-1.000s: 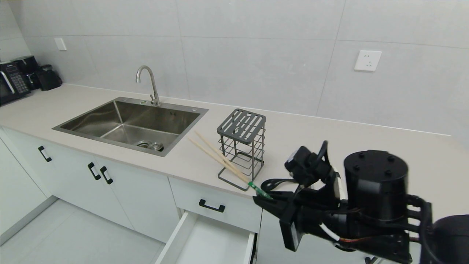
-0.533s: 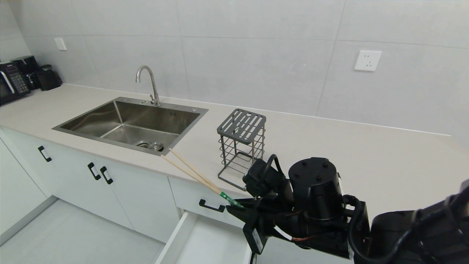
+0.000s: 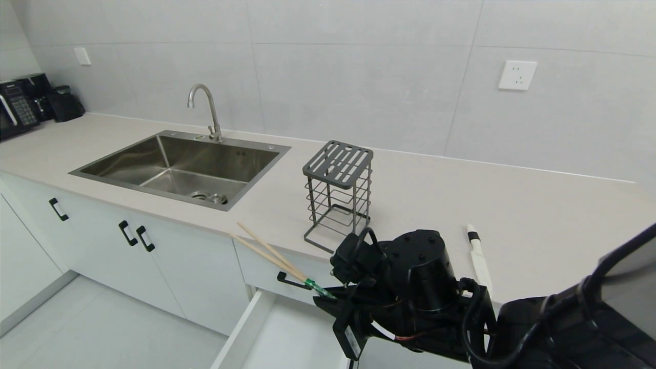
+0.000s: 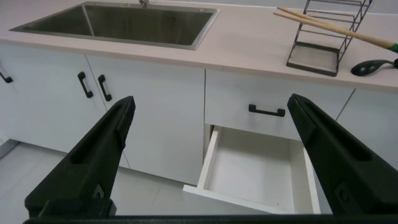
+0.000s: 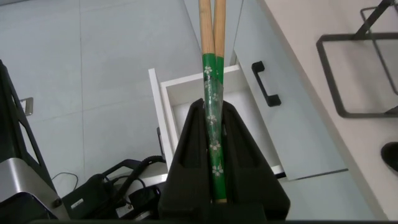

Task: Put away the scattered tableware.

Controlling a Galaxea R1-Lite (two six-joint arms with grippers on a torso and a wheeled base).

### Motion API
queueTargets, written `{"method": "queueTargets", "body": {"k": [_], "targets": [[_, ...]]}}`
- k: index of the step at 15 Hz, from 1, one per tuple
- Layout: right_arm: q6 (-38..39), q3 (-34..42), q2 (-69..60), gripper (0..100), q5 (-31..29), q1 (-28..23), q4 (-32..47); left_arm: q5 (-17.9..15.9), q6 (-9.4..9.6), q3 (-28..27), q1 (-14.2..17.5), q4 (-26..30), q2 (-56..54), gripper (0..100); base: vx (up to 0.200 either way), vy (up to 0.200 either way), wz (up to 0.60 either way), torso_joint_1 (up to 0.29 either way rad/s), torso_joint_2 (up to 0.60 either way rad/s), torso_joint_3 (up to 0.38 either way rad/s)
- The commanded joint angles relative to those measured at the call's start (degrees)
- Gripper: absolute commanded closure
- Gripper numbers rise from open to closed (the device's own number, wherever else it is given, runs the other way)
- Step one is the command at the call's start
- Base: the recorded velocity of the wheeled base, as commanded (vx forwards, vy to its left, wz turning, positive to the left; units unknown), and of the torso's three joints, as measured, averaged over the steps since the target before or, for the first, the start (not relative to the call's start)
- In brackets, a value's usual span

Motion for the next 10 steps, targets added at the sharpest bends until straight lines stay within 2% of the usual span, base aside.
{"method": "queueTargets", "body": {"k": [1,10], "targets": [[-0.08,-0.01,0.45,100,0.04,0.03,-0.07,0.00,-0.04,0.00,0.01,-0.04,0.07,0,0.000,0.000,0.00,-0.251,0.51,0.261],[0.18,-0.28,1.77,100,-0.05,0.56,-0.07,0.00,0.04,0.00,0.01,-0.04,0.07,0,0.000,0.000,0.00,-0.276,0.54,0.262]]}}
